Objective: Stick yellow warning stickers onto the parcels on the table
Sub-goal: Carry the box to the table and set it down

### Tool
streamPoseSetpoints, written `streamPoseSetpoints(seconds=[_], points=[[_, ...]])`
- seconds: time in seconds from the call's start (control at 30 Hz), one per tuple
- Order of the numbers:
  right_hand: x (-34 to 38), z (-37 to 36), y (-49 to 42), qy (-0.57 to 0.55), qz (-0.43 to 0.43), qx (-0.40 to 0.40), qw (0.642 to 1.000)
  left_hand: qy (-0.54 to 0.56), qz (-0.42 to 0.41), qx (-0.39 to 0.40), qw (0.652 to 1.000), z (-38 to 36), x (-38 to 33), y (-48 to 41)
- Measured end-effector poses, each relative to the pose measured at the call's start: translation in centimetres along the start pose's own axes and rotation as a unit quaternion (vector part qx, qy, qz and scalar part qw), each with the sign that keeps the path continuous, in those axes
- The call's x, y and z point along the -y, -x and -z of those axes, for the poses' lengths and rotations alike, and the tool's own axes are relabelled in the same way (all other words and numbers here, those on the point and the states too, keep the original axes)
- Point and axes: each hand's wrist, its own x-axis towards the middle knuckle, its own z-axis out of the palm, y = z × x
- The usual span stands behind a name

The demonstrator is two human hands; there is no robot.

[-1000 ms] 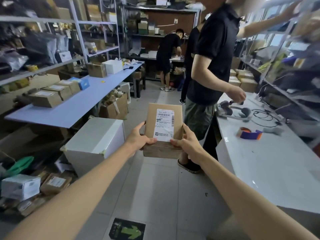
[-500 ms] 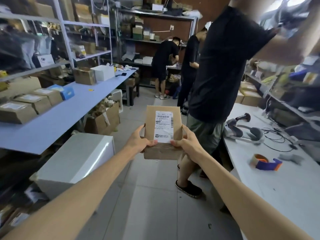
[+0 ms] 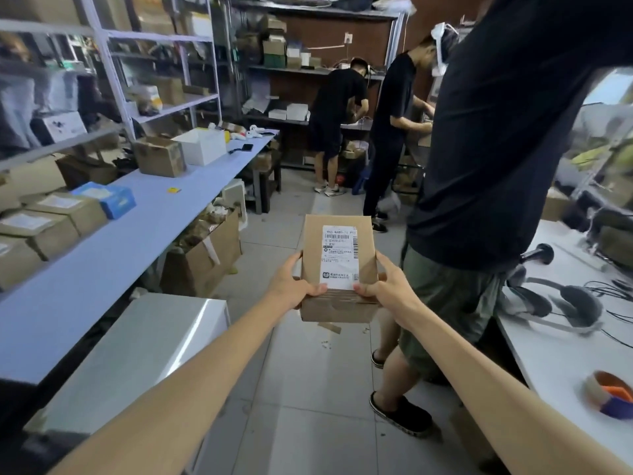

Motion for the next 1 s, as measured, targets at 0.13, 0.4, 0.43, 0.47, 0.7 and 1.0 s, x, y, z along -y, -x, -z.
streamPoseSetpoints(seconds=[0.13, 0.4, 0.43, 0.47, 0.7, 1.0], points=[[-0.2, 0.2, -7.5, 0.01, -0.002, 0.004, 1.0, 0.017, 0.001, -0.007, 1.0, 0.4, -0.7, -7.3], [1.1, -0.3, -22.1, 0.0, -0.007, 0.038, 0.999, 0.017, 0.004, -0.042, 0.999, 2.7, -3.1, -20.6], [1.4, -0.5, -23.9, -0.002, -0.011, 0.044, 0.999, 0.011, 0.005, -0.045, 0.999, 3.1, -3.3, -22.1], [1.6, -0.8, -25.6, 0.0, -0.013, 0.047, 0.999, 0.008, 0.007, -0.047, 0.999, 3.6, -3.6, -23.6], [1.2, -3.8, -37.8, 0.017, -0.032, 0.044, 0.998, 0.006, 0.03, -0.061, 0.998, 7.1, -3.5, -34.6], [3.7, -6.5, -51.4, 0.019, -0.028, 0.044, 0.998, 0.015, 0.035, -0.038, 0.999, 11.8, -5.3, -48.8]])
